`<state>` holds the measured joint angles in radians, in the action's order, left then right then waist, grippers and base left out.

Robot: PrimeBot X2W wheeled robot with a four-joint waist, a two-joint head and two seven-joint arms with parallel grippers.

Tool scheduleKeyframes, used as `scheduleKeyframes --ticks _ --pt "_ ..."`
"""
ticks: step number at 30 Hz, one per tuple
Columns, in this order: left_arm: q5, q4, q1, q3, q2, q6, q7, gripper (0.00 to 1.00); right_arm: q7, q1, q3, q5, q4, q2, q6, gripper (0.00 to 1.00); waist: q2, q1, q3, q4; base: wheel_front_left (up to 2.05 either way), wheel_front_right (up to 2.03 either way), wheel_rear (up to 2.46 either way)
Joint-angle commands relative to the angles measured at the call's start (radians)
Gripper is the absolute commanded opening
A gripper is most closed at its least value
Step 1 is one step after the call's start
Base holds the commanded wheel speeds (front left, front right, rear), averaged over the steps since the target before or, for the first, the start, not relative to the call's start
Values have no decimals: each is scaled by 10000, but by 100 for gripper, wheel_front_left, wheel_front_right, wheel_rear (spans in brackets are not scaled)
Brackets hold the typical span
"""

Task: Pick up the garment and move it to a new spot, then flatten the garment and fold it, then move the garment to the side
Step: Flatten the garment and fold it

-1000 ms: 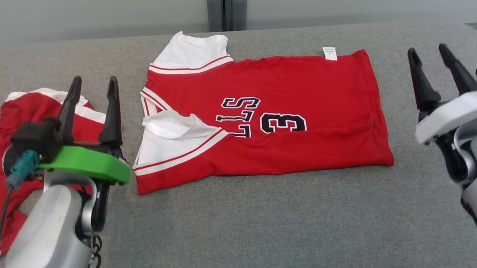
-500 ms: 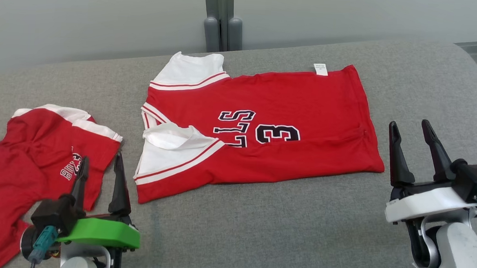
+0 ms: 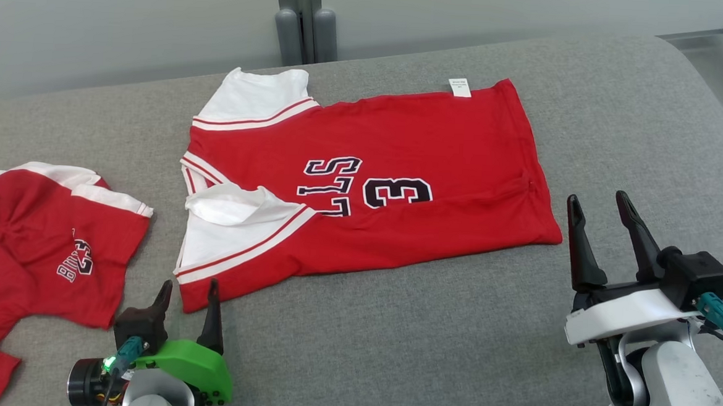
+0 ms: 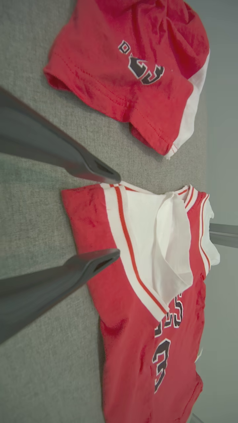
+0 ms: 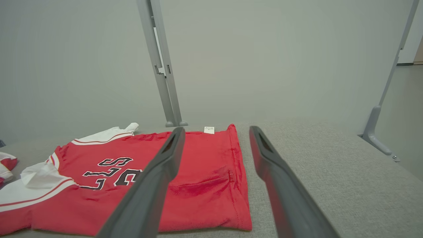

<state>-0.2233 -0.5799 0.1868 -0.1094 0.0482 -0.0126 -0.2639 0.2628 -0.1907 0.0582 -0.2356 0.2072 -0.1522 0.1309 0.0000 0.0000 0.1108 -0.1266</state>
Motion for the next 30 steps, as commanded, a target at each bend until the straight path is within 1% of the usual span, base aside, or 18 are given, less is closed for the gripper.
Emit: scheduleKeyframes --ticks 1,4,7,12,15,17,18,19,23,26,28,30 --pt "114 -284 263 72 46 133 -3 100 28 -140 60 -57 47 -8 -3 100 0 0 211 -203 0 0 0" --pt "161 -907 636 277 80 420 -4 100 28 -198 142 -119 80 -16 -3 100 0 0 355 -348 0 0 0" --pt "235 -1437 843 333 156 547 -4 100 28 -241 187 -173 94 -49 -3 100 0 0 435 -440 0 0 0" --pt "328 -2300 1133 338 258 635 8 100 28 -263 160 -175 103 -56 -3 100 0 0 481 -516 0 0 0" --pt "354 -2777 1282 237 256 501 26 100 28 -257 126 -146 100 -48 -3 100 0 0 488 -496 0 0 0" --pt "353 -3020 1395 184 251 395 32 60 28 -263 101 -110 132 -41 -3 100 0 0 503 -455 0 0 0" --pt "368 -3068 1458 139 246 307 37 16 28 -259 82 -86 182 -42 -3 100 0 0 516 -409 0 0 0" --pt "383 -3038 1499 113 245 255 37 0 28 -247 49 -73 272 -45 -3 100 0 0 523 -363 0 0 0" --pt "467 -2204 1575 93 246 118 0 0 28 -299 -259 183 1074 -33 -3 100 0 0 548 -63 0 0 0" --pt "564 -1240 1389 33 184 -24 -3 0 7 -590 -478 -40 2032 103 -1 100 0 0 581 227 0 0 0" --pt "682 -638 1273 -82 150 -132 -3 0 -35 -825 -667 76 2681 46 -3 100 0 0 661 437 0 0 0" --pt "783 -119 1185 -239 122 -248 -3 0 -119 -1093 -857 151 3336 121 -3 100 0 0 748 638 0 0 0"
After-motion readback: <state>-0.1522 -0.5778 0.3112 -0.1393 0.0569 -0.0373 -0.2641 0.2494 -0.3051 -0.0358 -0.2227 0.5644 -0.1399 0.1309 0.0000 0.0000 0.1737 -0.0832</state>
